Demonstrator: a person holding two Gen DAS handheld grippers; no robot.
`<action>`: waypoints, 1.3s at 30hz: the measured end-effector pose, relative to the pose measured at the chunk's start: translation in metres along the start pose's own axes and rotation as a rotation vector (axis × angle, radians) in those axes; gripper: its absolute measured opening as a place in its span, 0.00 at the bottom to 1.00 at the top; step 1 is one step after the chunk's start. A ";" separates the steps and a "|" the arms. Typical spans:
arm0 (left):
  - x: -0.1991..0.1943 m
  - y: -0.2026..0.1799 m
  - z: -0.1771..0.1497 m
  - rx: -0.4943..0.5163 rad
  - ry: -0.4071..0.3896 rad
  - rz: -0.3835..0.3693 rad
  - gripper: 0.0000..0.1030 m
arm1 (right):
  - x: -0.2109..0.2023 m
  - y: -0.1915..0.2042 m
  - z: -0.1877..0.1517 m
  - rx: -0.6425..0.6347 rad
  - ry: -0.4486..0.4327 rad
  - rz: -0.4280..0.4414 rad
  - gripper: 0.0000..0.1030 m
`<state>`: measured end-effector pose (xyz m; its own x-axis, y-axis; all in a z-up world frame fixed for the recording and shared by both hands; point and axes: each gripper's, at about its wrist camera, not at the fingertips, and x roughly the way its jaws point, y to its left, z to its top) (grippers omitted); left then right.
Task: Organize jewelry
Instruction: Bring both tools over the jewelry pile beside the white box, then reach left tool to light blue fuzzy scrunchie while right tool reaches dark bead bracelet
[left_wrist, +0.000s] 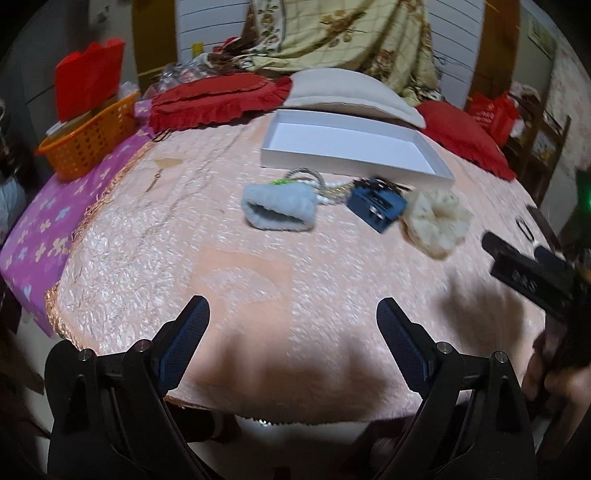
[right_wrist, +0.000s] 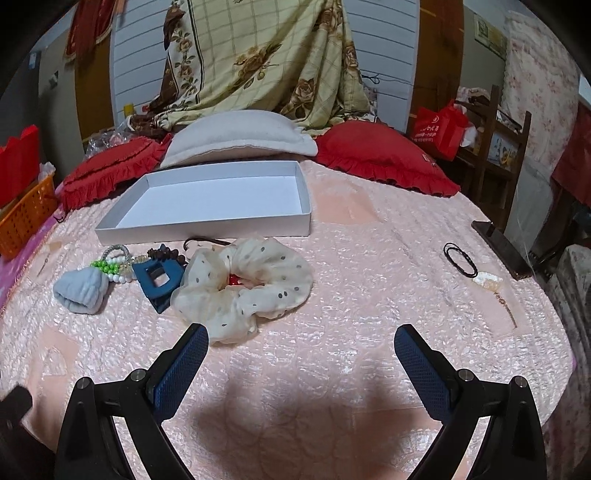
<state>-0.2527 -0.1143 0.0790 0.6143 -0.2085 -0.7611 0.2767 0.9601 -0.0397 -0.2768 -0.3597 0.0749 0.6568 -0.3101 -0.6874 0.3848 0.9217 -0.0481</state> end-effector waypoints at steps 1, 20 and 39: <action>-0.001 -0.002 0.000 0.011 -0.001 0.000 0.90 | 0.001 0.000 0.000 0.000 0.005 -0.002 0.98; -0.010 -0.026 -0.003 0.100 -0.035 -0.054 0.90 | 0.014 0.001 -0.002 -0.024 0.056 -0.042 0.92; 0.010 -0.011 -0.001 0.036 0.038 0.001 0.90 | 0.020 -0.002 -0.004 -0.017 0.083 -0.052 0.91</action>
<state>-0.2501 -0.1263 0.0715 0.5861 -0.1998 -0.7852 0.3027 0.9529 -0.0164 -0.2671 -0.3667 0.0588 0.5798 -0.3380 -0.7414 0.4055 0.9089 -0.0972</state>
